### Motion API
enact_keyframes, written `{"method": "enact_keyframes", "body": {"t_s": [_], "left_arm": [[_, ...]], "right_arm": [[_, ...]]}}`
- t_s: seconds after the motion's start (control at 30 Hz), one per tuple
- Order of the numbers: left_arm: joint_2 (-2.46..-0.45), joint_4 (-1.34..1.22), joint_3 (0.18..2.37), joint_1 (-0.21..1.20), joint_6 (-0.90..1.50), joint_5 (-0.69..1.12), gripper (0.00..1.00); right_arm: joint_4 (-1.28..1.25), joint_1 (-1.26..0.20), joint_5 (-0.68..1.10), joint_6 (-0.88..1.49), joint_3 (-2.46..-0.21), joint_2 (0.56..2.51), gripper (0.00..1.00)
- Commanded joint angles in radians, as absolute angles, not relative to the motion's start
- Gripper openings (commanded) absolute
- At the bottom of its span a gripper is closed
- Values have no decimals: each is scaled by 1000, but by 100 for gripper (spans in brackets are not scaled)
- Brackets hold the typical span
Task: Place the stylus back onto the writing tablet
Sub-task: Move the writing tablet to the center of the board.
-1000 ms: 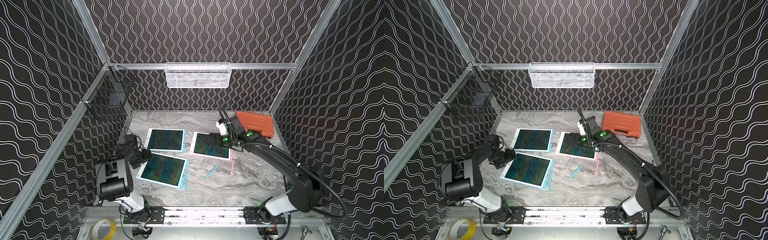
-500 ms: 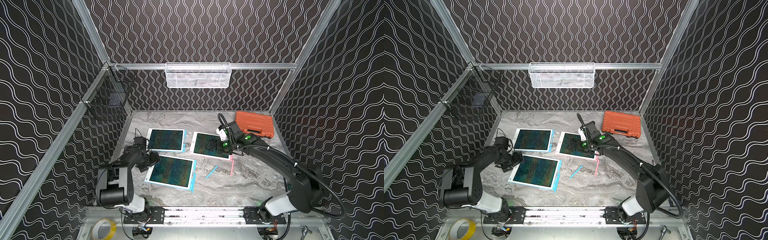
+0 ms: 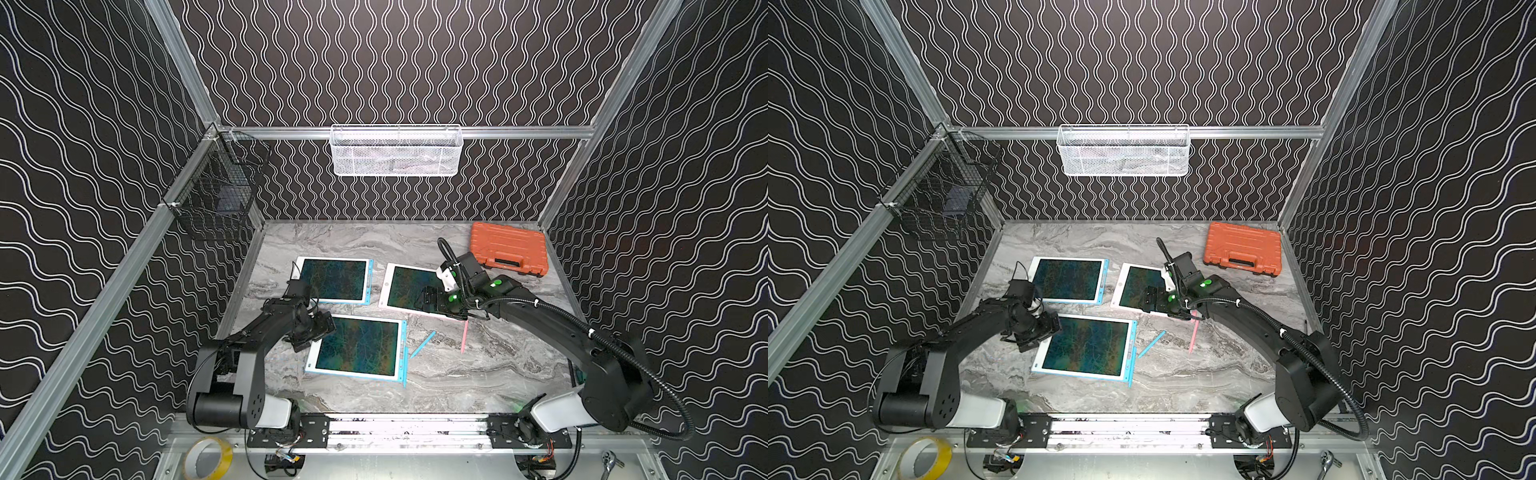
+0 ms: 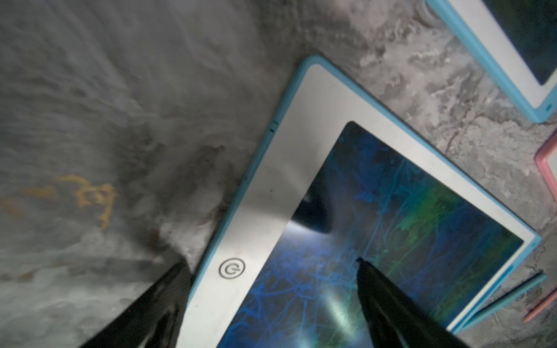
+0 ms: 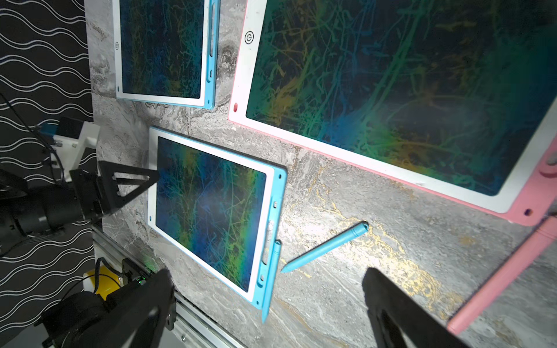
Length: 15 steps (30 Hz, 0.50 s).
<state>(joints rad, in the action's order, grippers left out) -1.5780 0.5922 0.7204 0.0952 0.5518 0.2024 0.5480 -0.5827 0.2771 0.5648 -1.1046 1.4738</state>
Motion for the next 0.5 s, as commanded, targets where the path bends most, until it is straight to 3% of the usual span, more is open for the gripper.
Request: {"method": "enact_keyframes", "body": {"t_s": [0.0, 0.27, 0.47], "left_arm": [[-1577, 616, 732, 122, 583, 243, 91], [-1534, 726, 834, 135, 536, 138, 93], [-1461, 847, 1004, 154, 451, 95, 94]], "right_arm": [[580, -583, 250, 577, -1121, 1479, 100], [627, -581, 187, 582, -1124, 1460, 100], [579, -561, 306, 563, -1072, 1386, 100]]}}
